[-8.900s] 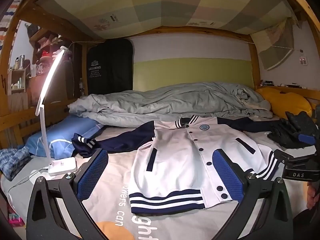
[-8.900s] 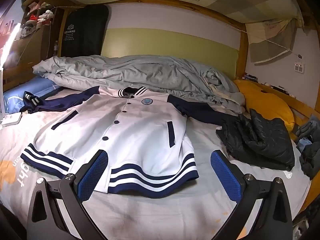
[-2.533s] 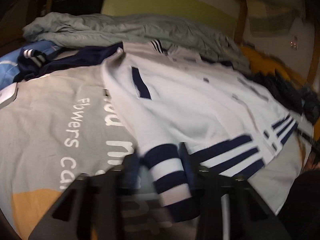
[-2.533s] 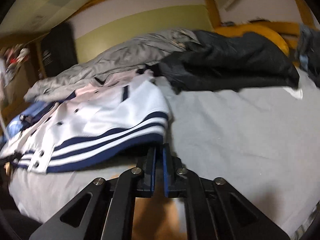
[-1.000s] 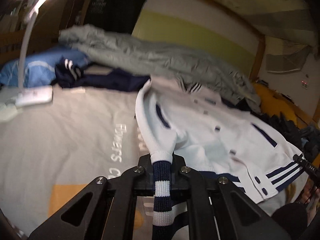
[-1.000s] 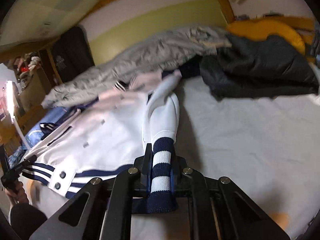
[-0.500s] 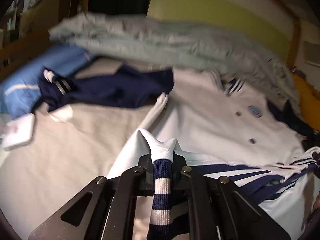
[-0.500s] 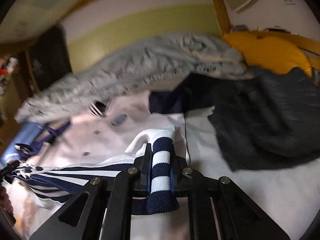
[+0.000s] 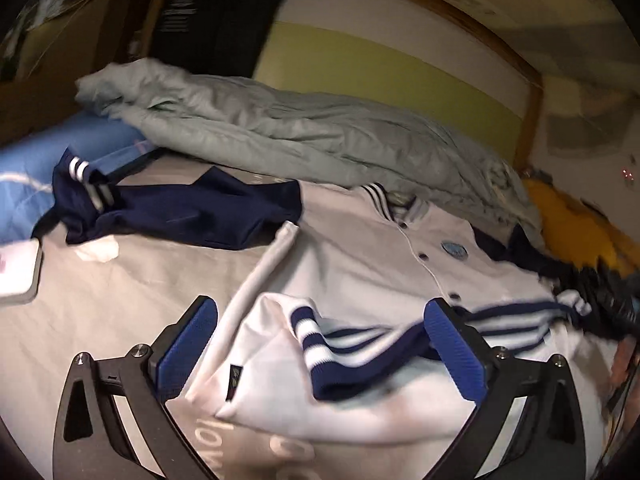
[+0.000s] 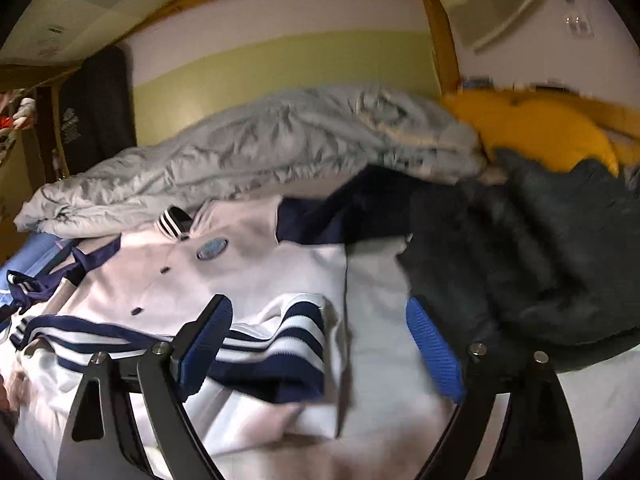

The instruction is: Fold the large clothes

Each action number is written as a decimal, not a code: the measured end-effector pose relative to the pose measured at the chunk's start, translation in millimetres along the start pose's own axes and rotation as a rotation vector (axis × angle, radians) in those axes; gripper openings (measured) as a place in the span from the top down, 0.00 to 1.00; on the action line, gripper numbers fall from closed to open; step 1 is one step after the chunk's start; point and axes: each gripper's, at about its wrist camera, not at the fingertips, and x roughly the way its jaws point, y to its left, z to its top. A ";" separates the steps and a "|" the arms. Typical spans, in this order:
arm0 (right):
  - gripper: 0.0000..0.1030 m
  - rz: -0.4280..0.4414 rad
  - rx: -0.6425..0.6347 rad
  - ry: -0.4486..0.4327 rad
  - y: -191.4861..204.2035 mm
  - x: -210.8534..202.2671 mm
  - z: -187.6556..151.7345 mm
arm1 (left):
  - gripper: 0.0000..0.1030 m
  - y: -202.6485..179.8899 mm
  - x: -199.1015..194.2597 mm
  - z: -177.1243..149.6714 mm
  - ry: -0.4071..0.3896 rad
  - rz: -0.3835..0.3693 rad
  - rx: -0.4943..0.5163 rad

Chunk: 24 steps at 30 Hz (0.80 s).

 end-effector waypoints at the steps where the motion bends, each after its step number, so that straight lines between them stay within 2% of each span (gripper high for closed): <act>1: 0.12 0.033 0.001 0.003 -1.9 -6.5 -0.1 | 0.00 -2.0 1.0 -0.4 0.023 -0.012 0.017; 4: 0.11 0.097 -0.049 0.064 0.3 -9.6 -5.6 | 0.00 -6.5 13.5 -5.9 0.111 -0.023 0.057; 6: 0.11 0.076 -0.139 0.146 7.6 3.2 -15.1 | 0.00 -7.8 28.9 -12.1 0.185 -0.024 0.091; 8: 0.11 0.035 -0.250 0.240 17.1 24.6 -30.4 | 0.00 -10.7 53.9 -18.2 0.283 0.047 0.134; 10: 0.11 -0.027 -0.313 0.281 23.5 44.4 -40.0 | 0.01 -12.2 71.5 -18.1 0.328 0.123 0.152; 12: 0.11 -0.082 -0.318 0.274 25.6 58.2 -36.4 | 0.01 -11.0 74.7 -5.1 0.243 0.212 0.134; 13: 0.12 -0.117 -0.280 0.229 23.7 59.3 -27.0 | 0.01 -8.2 74.5 1.8 0.202 0.241 0.111; 14: 0.12 -0.156 -0.232 0.173 19.2 57.1 -16.8 | 0.01 -5.0 75.5 8.6 0.178 0.269 0.089; 16: 0.12 -0.169 -0.127 0.106 6.8 53.3 -0.8 | 0.01 2.0 80.0 16.6 0.148 0.353 0.076; 17: 0.12 -0.205 -0.087 0.093 0.5 52.4 4.5 | 0.01 4.7 81.7 18.9 0.136 0.418 0.087; 18: 0.12 -0.260 -0.068 0.087 -5.3 51.5 7.2 | 0.02 7.8 80.9 19.0 0.131 0.447 0.090; 19: 0.12 -0.288 -0.063 0.088 -9.4 50.7 7.6 | 0.02 11.0 76.9 17.8 0.133 0.423 0.078; 20: 0.12 -0.288 -0.057 0.093 -14.2 48.0 6.5 | 0.02 15.5 71.2 15.6 0.138 0.362 0.057; 21: 0.12 -0.241 -0.045 0.107 -19.2 44.1 3.8 | 0.02 19.1 65.1 12.0 0.143 0.304 0.039; 24: 0.12 -0.011 -0.010 0.196 -29.5 32.9 -10.4 | 0.02 20.2 56.4 0.1 0.198 0.151 0.034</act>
